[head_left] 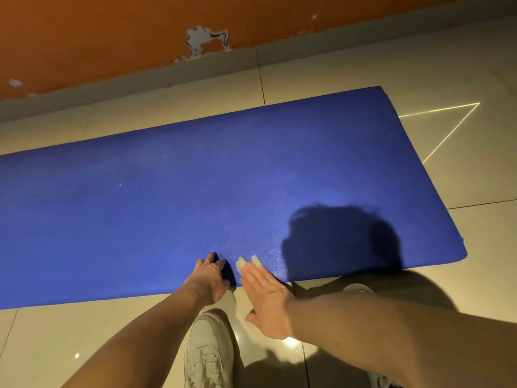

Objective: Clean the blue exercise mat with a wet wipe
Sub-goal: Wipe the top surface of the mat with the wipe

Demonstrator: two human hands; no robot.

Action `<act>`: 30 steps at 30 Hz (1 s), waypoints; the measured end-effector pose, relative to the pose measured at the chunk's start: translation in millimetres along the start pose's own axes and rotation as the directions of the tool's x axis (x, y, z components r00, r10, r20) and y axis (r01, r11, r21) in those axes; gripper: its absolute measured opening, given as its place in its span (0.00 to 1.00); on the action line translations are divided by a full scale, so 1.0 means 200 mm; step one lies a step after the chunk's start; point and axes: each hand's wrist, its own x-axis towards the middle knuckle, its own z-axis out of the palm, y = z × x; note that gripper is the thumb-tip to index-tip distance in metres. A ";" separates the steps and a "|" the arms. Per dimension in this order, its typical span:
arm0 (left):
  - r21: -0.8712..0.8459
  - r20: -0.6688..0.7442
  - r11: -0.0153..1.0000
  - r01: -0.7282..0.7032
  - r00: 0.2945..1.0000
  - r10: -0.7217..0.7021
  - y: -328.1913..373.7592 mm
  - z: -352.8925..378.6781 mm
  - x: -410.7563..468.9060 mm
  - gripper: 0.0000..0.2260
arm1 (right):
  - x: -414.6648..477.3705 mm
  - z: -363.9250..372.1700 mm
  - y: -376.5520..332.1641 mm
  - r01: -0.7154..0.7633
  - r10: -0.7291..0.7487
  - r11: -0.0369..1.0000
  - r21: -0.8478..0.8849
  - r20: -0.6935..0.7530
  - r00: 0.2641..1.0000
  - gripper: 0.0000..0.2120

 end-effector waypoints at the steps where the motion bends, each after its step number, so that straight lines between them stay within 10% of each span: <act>1: -0.004 0.001 1.000 0.002 1.000 -0.002 0.00 0.00 0.00 0.28 | 0.00 0.02 -0.01 0.040 -0.039 0.998 -0.053 0.022 0.999 0.41; 16: 0.023 -0.009 0.997 -0.072 0.997 0.072 0.21 -0.22 -0.03 0.27 | -0.24 -0.02 0.53 0.169 -0.168 0.983 -0.074 0.018 0.986 0.31; 19: 0.036 -0.040 0.996 -0.084 0.996 0.085 0.26 -0.30 -0.04 0.27 | -0.19 -0.15 0.64 0.065 -0.076 0.979 0.195 0.046 0.996 0.31; 25: -0.050 -0.111 0.991 -0.127 0.986 0.121 0.36 -0.46 -0.11 0.25 | -0.01 -0.55 0.79 -0.186 0.149 0.753 0.632 0.112 0.982 0.08; 30: -0.538 -0.172 0.829 -0.154 0.983 0.071 0.46 -0.60 -0.19 0.31 | 0.06 -0.72 0.76 -0.265 0.271 0.389 0.882 0.165 0.948 0.09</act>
